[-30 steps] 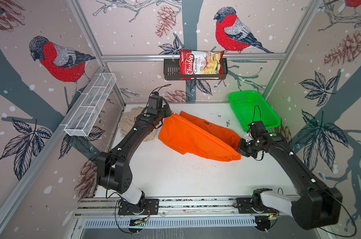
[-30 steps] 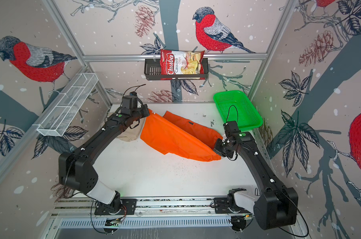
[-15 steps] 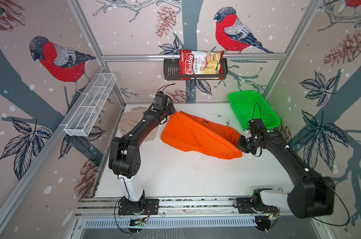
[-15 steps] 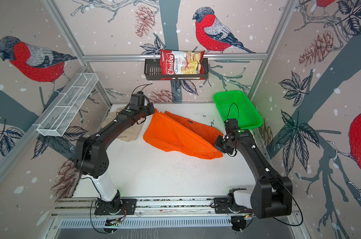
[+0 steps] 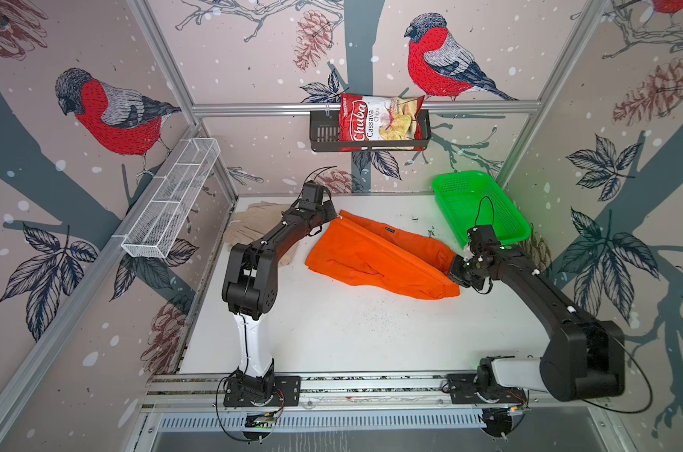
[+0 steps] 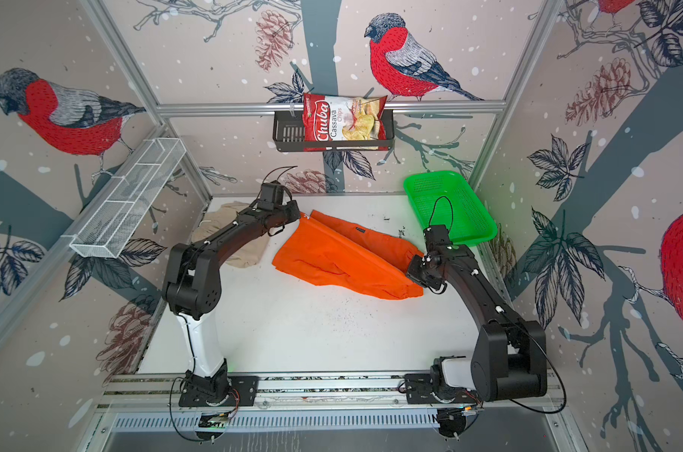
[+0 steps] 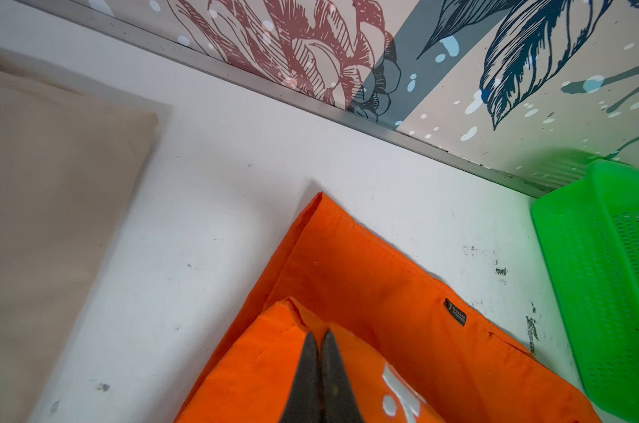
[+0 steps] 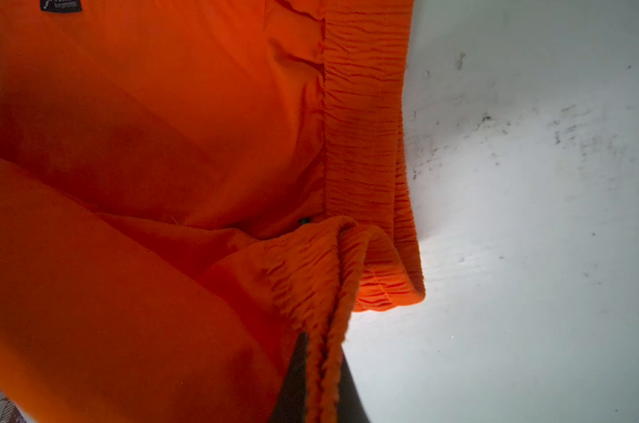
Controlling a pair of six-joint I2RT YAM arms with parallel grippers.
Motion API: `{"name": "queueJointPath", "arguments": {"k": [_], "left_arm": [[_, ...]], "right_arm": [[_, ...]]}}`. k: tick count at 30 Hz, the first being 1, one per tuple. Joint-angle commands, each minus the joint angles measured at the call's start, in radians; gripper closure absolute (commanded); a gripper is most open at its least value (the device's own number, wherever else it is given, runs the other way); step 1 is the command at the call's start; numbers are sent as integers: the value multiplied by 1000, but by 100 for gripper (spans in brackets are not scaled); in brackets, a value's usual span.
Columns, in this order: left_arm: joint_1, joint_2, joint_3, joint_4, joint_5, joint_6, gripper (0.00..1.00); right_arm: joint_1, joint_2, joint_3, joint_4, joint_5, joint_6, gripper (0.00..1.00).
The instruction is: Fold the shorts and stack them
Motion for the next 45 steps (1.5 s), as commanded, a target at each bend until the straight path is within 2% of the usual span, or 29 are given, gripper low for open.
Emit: {"name": "queueJointPath", "arguments": {"k": [1, 10, 17, 20, 24, 27, 35, 39, 45], "left_arm": [[-1, 25, 11, 74, -59, -8, 100], [-4, 112, 9, 116, -15, -41, 100], [-6, 168, 11, 195, 41, -80, 100], [-12, 196, 5, 251, 75, -97, 99], [-13, 232, 6, 306, 115, -131, 91], [-13, 251, 3, 355, 146, -160, 81], [-13, 303, 13, 518, 232, -248, 59], [-13, 339, 49, 569, 255, -277, 54], [1, 376, 107, 585, 224, -307, 51]], "right_arm": [[-5, 9, -14, -4, 62, 14, 99], [-8, 7, -71, 132, 63, 85, 98], [-21, 11, -136, 267, 26, 115, 93], [-36, 18, -154, 330, -3, 126, 88], [-62, 9, -165, 403, -8, 144, 78], [-91, -17, -184, 484, -32, 168, 69], [-157, -25, -210, 667, -132, 226, 61], [-169, 7, -186, 696, -129, 220, 56], [-184, 32, -175, 729, -95, 223, 50]]}}
